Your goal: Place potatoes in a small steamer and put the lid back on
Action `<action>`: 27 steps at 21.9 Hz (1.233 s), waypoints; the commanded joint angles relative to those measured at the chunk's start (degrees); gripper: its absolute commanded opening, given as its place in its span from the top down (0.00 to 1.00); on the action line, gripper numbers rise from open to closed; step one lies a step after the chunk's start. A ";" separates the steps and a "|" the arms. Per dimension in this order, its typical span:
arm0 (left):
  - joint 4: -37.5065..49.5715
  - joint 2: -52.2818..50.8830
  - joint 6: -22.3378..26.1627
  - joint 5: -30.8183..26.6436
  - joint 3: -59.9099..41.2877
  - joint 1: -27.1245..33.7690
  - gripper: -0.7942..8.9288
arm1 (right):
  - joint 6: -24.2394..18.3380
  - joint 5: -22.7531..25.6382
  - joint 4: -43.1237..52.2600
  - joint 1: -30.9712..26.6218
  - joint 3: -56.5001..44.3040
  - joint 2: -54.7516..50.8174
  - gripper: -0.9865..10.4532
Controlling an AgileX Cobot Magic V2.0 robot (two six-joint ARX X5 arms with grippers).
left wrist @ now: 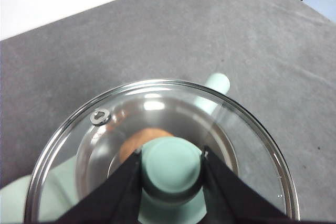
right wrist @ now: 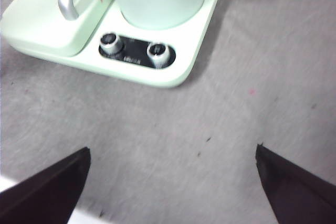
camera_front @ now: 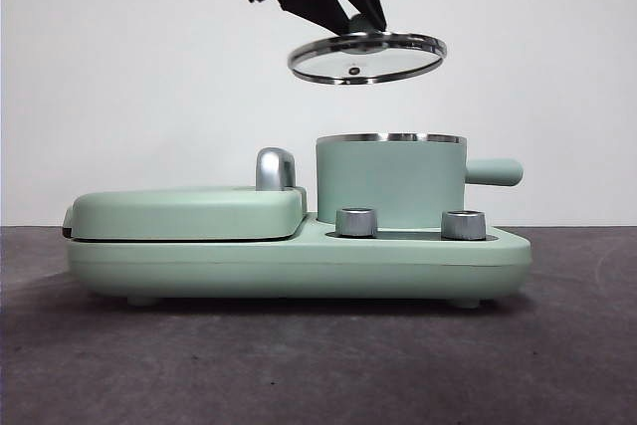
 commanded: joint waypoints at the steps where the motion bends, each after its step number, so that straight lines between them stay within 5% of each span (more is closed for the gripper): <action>1: 0.44 4.13 0.83 -0.24 5.66 -0.61 0.89 | 2.71 -0.55 0.94 0.31 -1.51 -1.53 0.49; 10: 1.95 12.72 4.46 -1.53 9.57 -0.72 0.89 | 2.71 -0.57 6.97 0.28 -2.67 -2.12 0.49; 27: 1.38 13.25 4.70 -1.42 9.57 -1.68 0.89 | 2.71 -0.55 6.95 0.28 -2.67 -2.12 0.49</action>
